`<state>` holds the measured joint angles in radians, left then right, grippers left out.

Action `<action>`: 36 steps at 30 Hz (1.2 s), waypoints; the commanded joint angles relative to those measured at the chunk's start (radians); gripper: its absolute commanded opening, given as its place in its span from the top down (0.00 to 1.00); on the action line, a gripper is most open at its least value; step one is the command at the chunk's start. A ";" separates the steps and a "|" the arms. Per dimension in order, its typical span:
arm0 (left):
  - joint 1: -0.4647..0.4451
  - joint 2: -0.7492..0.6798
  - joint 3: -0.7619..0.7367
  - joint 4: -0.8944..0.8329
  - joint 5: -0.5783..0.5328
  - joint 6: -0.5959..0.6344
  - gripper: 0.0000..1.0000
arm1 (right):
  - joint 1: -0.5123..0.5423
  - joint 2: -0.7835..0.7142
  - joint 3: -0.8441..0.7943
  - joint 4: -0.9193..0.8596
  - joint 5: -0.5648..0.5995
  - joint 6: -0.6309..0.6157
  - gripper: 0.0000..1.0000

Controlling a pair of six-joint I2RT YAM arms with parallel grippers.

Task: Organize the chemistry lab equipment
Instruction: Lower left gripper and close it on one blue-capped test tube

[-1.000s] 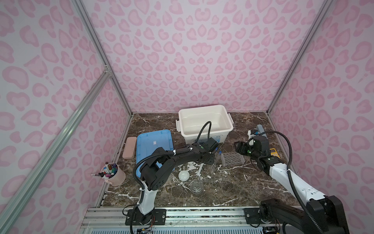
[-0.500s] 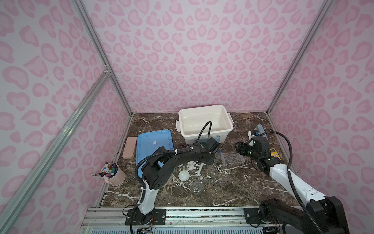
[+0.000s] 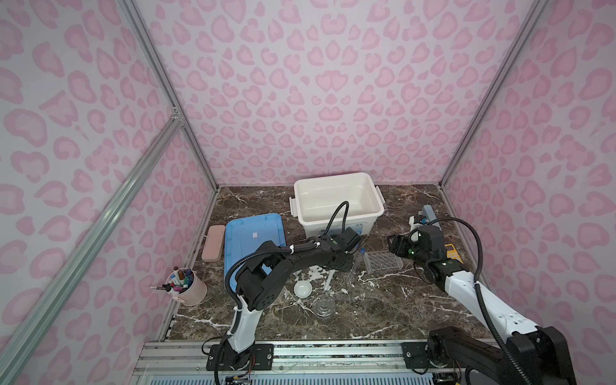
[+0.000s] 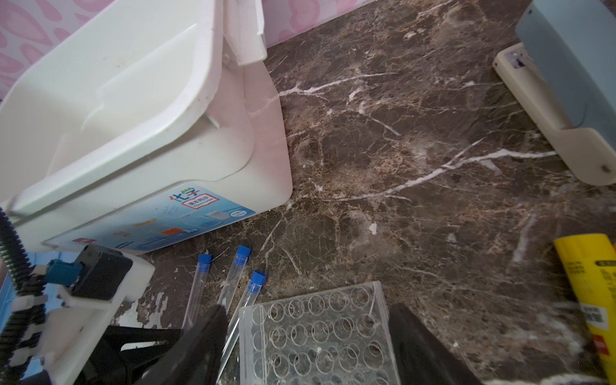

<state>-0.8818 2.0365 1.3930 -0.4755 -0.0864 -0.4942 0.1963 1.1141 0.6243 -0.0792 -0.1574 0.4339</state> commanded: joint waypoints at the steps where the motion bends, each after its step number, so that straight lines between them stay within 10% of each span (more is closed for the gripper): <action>1: 0.002 0.011 0.009 -0.021 -0.003 0.006 0.73 | 0.000 -0.006 -0.010 -0.005 0.007 0.005 0.22; 36: 0.001 -0.088 -0.012 0.038 0.024 -0.017 0.86 | 0.001 -0.050 -0.050 0.078 -0.129 0.035 0.22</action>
<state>-0.8803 1.9724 1.3891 -0.4526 -0.0517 -0.5018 0.1963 1.0603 0.5808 -0.0486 -0.2256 0.4534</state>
